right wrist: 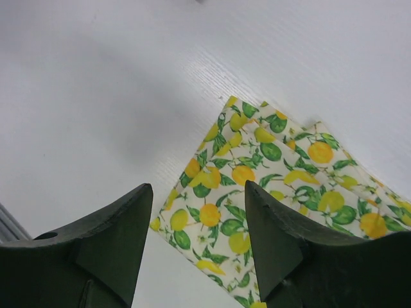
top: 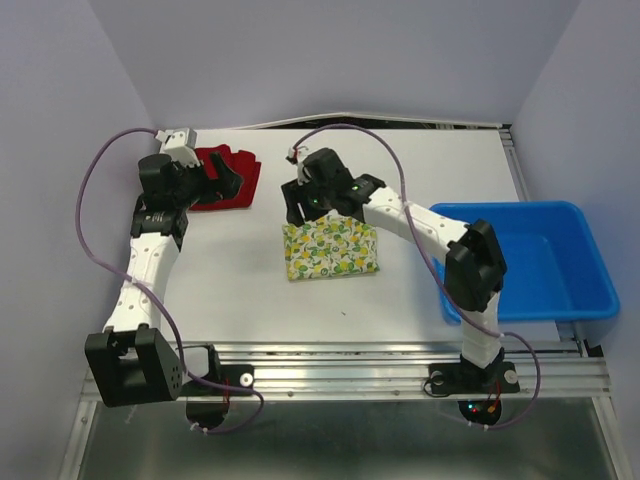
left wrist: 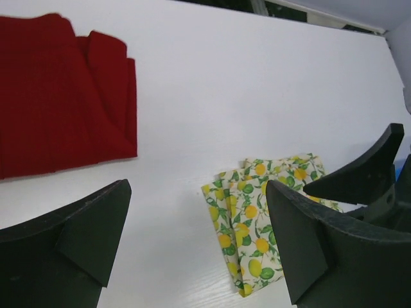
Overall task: Fold and stack the skirts
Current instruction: Neatly place the folded skirt to the corner
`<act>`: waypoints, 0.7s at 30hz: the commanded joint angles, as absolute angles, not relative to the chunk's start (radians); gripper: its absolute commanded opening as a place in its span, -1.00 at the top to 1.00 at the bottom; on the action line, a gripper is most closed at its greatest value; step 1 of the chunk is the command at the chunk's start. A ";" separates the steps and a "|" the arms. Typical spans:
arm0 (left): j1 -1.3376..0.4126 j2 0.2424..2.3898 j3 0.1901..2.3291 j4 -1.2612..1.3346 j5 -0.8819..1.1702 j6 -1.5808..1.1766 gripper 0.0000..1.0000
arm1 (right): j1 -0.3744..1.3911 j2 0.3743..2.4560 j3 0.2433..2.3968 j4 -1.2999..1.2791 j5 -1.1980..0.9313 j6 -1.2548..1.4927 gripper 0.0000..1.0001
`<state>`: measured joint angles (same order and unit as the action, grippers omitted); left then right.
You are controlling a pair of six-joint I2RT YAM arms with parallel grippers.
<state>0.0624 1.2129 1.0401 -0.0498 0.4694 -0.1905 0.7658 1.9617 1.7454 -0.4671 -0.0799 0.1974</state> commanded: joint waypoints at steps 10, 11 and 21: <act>0.083 1.255 0.968 -0.150 0.341 -0.163 -0.97 | 0.828 2.339 2.077 -0.517 0.164 0.167 -0.22; 0.084 1.262 0.966 -0.159 0.338 -0.164 -0.97 | 0.828 2.358 2.094 -0.518 0.167 0.163 -0.20; 0.083 1.253 0.812 -0.098 0.446 -0.221 -0.97 | 0.838 2.430 2.135 -0.523 0.127 0.146 -0.01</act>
